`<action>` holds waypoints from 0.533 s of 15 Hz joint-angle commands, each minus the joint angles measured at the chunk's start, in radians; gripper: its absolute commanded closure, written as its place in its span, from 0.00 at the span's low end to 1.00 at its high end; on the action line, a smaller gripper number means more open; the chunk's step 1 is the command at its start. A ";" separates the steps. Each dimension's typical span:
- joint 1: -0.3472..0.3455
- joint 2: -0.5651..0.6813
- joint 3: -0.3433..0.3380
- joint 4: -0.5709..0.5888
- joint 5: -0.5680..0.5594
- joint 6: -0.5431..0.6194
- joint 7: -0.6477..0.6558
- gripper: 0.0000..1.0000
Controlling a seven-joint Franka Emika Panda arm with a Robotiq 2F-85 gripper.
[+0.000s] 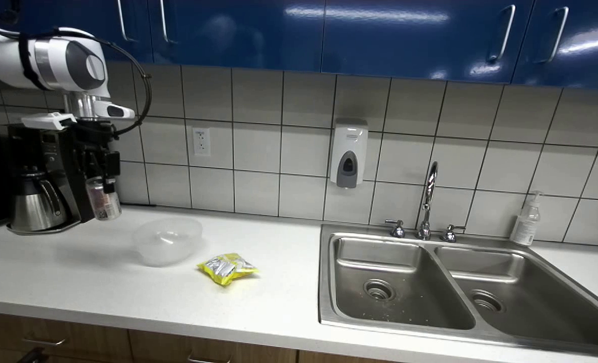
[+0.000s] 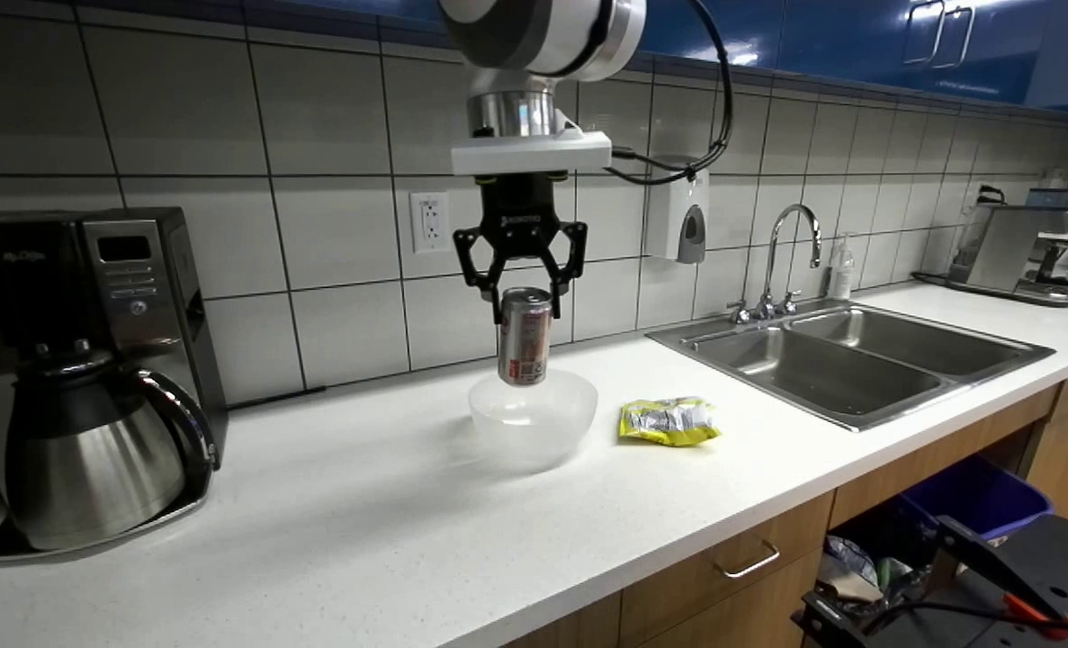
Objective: Put the can inside the bowl
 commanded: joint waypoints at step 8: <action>-0.151 0.134 -0.076 0.064 -0.066 0.001 -0.054 0.60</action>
